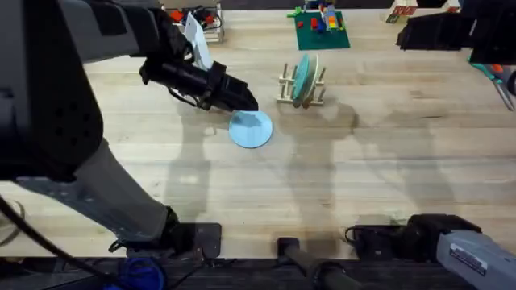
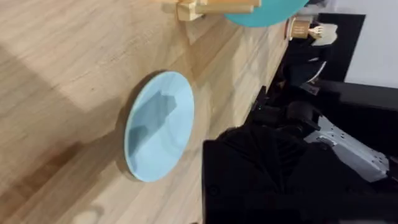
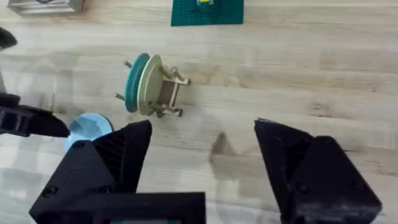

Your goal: Pick up the plates from the table one by one and place each into a slot on the dish rack.

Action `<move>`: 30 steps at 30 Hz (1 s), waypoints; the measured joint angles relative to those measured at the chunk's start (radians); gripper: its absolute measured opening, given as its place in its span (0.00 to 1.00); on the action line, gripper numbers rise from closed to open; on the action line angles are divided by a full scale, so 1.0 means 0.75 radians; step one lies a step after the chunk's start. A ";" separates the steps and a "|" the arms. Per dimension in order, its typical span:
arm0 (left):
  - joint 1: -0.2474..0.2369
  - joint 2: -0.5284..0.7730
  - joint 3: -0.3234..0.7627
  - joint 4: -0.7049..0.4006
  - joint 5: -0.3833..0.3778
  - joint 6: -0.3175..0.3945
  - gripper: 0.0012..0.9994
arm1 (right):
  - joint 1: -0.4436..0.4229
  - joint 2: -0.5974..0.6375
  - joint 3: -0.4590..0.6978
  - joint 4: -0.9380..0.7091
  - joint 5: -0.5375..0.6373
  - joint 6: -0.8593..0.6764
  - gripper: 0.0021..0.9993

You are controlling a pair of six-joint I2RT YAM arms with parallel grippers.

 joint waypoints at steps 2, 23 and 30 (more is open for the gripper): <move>0.000 -0.026 0.013 -0.023 -0.012 -0.001 0.04 | 0.000 0.000 0.000 -0.001 0.000 0.000 0.99; 0.000 -0.233 0.253 -0.191 -0.249 -0.333 0.04 | 0.000 0.000 0.000 0.000 0.000 0.000 0.99; 0.000 -0.233 0.255 -0.192 -0.254 -0.363 0.04 | 0.000 0.000 0.000 -0.001 0.000 0.000 0.99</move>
